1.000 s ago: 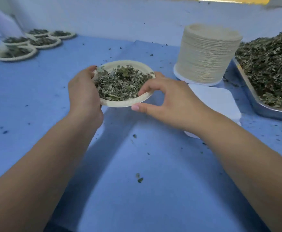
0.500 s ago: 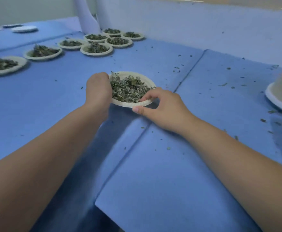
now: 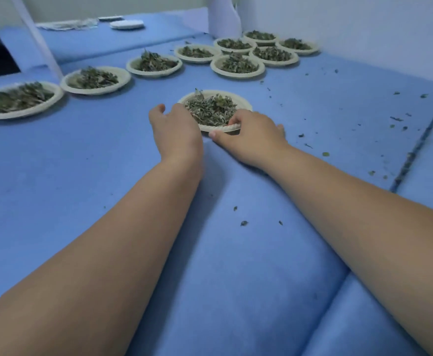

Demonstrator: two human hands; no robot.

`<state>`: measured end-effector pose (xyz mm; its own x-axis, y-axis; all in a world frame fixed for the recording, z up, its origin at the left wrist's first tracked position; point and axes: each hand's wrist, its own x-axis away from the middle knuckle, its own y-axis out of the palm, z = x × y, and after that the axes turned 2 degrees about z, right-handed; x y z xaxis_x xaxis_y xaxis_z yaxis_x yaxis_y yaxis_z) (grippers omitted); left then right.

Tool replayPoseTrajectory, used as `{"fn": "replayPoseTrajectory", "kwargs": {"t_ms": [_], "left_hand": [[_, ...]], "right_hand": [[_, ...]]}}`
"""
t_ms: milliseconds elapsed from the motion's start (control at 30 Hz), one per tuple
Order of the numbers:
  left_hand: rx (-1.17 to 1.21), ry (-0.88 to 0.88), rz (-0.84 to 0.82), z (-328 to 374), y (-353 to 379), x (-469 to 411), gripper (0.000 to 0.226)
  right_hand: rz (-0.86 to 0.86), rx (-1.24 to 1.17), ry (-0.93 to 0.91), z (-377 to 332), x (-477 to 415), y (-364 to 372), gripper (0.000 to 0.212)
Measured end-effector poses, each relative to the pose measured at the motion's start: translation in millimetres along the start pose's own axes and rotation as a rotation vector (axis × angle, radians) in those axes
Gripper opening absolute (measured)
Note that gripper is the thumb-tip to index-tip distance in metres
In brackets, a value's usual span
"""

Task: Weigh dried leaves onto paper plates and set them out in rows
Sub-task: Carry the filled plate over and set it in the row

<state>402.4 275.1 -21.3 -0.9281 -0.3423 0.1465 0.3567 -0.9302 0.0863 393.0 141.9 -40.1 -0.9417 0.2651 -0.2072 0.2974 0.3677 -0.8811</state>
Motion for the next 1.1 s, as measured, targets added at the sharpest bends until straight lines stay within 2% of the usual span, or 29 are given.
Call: {"fn": "replayPoseTrajectory", "kwargs": {"t_ms": [200, 400, 633, 800, 967, 1100], "left_hand": [[0.101, -0.035, -0.012, -1, -7, -8, 0.043], [0.039, 0.065, -0.071, -5, -1, -4, 0.032], [0.001, 0.073, -0.084, -3, -1, 0, 0.014], [-0.071, 0.123, -0.122, -4, 0, 3, 0.028], [-0.093, 0.146, -0.132, -5, 0, 5, 0.029], [-0.121, 0.181, -0.15, -7, -1, 6, 0.033]], "right_hand": [[0.003, -0.002, 0.04, -26, -56, 27, 0.072], [-0.03, 0.012, 0.044, -39, -95, 41, 0.078], [-0.031, 0.015, 0.048, -43, -117, 47, 0.077], [-0.058, 0.016, 0.029, -45, -125, 46, 0.072], [-0.079, 0.002, 0.023, -45, -124, 44, 0.069], [-0.13, 0.009, -0.021, -37, -105, 39, 0.075]]}}
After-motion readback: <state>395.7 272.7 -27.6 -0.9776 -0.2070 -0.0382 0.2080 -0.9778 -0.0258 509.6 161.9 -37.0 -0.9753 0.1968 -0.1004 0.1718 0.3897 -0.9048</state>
